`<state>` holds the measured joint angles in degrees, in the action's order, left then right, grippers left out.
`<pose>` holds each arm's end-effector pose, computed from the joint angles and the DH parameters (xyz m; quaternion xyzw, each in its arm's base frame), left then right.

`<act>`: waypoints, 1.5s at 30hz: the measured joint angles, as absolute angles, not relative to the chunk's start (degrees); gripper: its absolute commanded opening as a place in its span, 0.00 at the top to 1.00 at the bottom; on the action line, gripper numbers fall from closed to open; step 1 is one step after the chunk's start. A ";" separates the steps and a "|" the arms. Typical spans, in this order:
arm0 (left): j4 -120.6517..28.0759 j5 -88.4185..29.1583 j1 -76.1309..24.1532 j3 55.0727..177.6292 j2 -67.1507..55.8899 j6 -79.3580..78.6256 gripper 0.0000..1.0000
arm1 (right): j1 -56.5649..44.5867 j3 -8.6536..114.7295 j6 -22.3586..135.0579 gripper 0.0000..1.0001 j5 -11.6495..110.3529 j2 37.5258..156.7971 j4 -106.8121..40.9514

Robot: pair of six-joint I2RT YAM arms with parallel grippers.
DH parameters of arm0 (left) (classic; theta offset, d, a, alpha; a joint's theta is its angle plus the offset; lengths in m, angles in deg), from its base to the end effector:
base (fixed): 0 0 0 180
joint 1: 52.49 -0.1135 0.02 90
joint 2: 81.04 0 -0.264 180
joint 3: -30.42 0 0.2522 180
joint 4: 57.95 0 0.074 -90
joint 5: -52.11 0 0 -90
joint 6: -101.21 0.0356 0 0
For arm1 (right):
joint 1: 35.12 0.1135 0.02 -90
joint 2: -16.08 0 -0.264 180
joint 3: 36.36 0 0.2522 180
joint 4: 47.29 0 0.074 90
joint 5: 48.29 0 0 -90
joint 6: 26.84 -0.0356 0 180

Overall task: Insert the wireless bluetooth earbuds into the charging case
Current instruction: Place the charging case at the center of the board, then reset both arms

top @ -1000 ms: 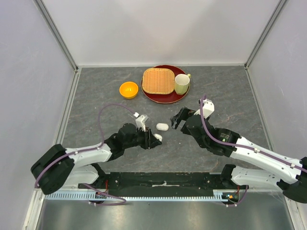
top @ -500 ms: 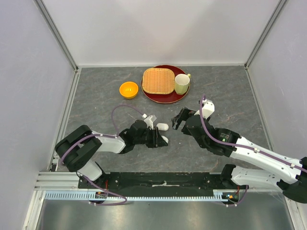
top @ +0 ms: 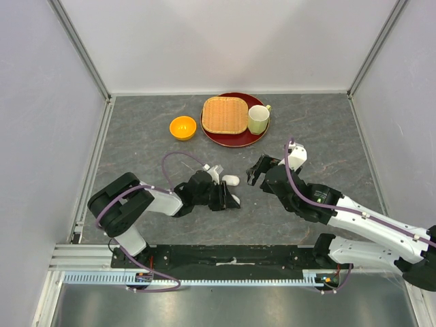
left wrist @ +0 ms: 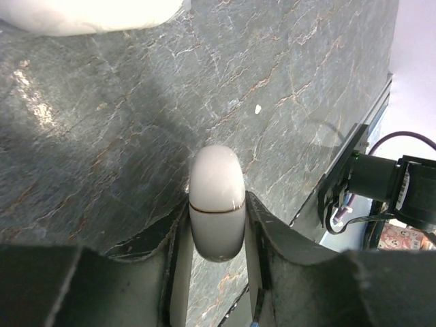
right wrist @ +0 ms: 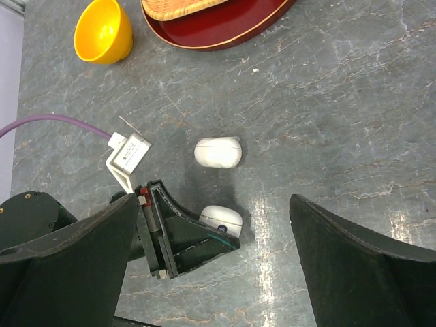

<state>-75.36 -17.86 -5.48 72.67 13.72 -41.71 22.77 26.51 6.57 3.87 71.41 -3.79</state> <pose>0.1843 -0.2155 0.1147 0.0350 0.8769 -0.4468 0.1738 0.1261 0.1599 0.3038 0.1377 0.8443 0.2051 0.4755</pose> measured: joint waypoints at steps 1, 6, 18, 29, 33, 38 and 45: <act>-75.32 -17.84 -5.48 72.67 13.72 -41.76 0.56 | 22.77 26.51 6.59 0.02 3.87 71.41 -3.79; -75.28 -17.75 -5.40 72.91 12.65 -42.35 0.39 | 22.62 26.51 6.98 0.02 3.91 71.43 -3.79; -56.83 -27.13 -5.48 72.10 -1.38 -38.04 0.29 | 22.40 26.51 7.00 0.02 3.93 71.59 -3.77; -38.93 -39.98 -5.48 72.58 -21.97 -28.60 0.10 | 20.54 26.02 9.14 0.02 2.36 70.95 -2.92; -33.88 -45.84 -6.08 75.99 -27.56 -23.64 0.09 | 12.06 26.02 12.18 0.02 5.11 72.48 -2.81; -33.07 -47.69 -12.11 78.16 -32.42 -17.23 0.09 | -2.67 26.02 17.78 0.02 14.25 76.44 -2.87; -33.57 -43.50 -27.74 76.96 -35.63 -14.24 0.08 | -20.02 25.41 25.34 0.02 25.96 78.62 -4.38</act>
<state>-33.57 -43.50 -27.74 76.96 -35.63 -14.24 -20.02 25.41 25.34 25.96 78.62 -4.38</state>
